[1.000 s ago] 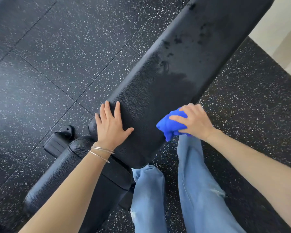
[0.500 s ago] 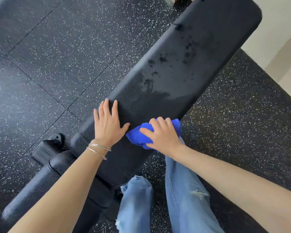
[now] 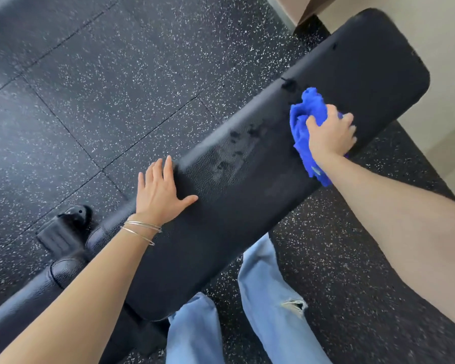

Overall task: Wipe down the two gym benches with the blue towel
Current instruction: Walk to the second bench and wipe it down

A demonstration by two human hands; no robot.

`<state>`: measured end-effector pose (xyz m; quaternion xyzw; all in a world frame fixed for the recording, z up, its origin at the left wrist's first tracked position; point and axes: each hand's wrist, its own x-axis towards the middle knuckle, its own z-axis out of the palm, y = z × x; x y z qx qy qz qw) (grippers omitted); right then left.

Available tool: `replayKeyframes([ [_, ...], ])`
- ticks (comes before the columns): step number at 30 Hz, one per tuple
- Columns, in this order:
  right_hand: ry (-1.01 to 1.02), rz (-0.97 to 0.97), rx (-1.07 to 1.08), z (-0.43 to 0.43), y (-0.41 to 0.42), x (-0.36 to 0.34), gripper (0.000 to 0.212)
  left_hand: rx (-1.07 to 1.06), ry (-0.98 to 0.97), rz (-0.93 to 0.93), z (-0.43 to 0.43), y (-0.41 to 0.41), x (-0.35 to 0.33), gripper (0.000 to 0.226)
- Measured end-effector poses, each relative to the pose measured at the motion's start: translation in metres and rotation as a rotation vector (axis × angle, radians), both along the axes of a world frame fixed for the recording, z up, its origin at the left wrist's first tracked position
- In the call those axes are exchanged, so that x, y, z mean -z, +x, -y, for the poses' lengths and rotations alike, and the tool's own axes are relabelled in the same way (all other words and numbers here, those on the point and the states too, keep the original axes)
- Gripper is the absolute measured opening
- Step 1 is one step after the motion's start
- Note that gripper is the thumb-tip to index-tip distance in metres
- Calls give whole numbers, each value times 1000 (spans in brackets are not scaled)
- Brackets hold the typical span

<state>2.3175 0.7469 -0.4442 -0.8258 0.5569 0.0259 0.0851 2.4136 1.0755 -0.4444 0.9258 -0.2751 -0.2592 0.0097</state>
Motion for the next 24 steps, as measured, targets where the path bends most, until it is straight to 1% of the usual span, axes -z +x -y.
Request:
replayKeyframes([
  [1, 23, 25, 74, -5, 6, 1, 40, -18, 9, -18, 3, 3, 0, 109],
  [2, 27, 33, 57, -16, 11, 0, 39, -41, 23, -43, 7, 4, 0, 111],
  [3, 40, 43, -23, -29, 15, 0, 39, -66, 38, -70, 10, 5, 0, 112],
  [7, 61, 138, -503, -102, 21, 4, 40, -113, 84, -164, 21, 5, 2, 116],
  [8, 74, 131, -635, -124, 21, 6, 41, -114, 87, -170, 21, 5, 2, 117],
  [10, 97, 51, -882, -156, 18, 5, 47, -109, 80, -166, 20, 5, 2, 118],
  [11, 98, 26, -955, -161, 18, 5, 51, -99, 73, -159, 19, 5, 2, 119],
  [13, 71, 68, -1106, -145, 23, 7, 54, -72, 73, -147, 17, 6, 3, 121],
  [15, -30, 93, -1252, -111, 29, 12, 52, -54, 88, -149, 16, 6, 2, 122],
  [16, -79, 98, -1267, -89, 35, 14, 50, -49, 90, -149, 16, 6, 3, 122],
  [17, -120, 102, -1234, -66, 41, 15, 48, -44, 90, -151, 16, 6, 2, 122],
  [19, -178, 65, -1038, -18, 54, 15, 42, -34, 83, -154, 16, 7, 2, 123],
  [20, -162, 31, -878, 4, 59, 13, 40, -25, 76, -154, 15, 8, 2, 123],
  [22, -34, -38, -487, 30, 69, 5, 38, -13, 67, -173, 14, 10, 0, 121],
  [23, 6, -43, -320, 34, 75, 3, 38, -10, 58, -179, 13, 11, -1, 121],
  [24, 14, -58, -238, 29, 82, 1, 38, -5, 51, -180, 11, 12, -1, 120],
])
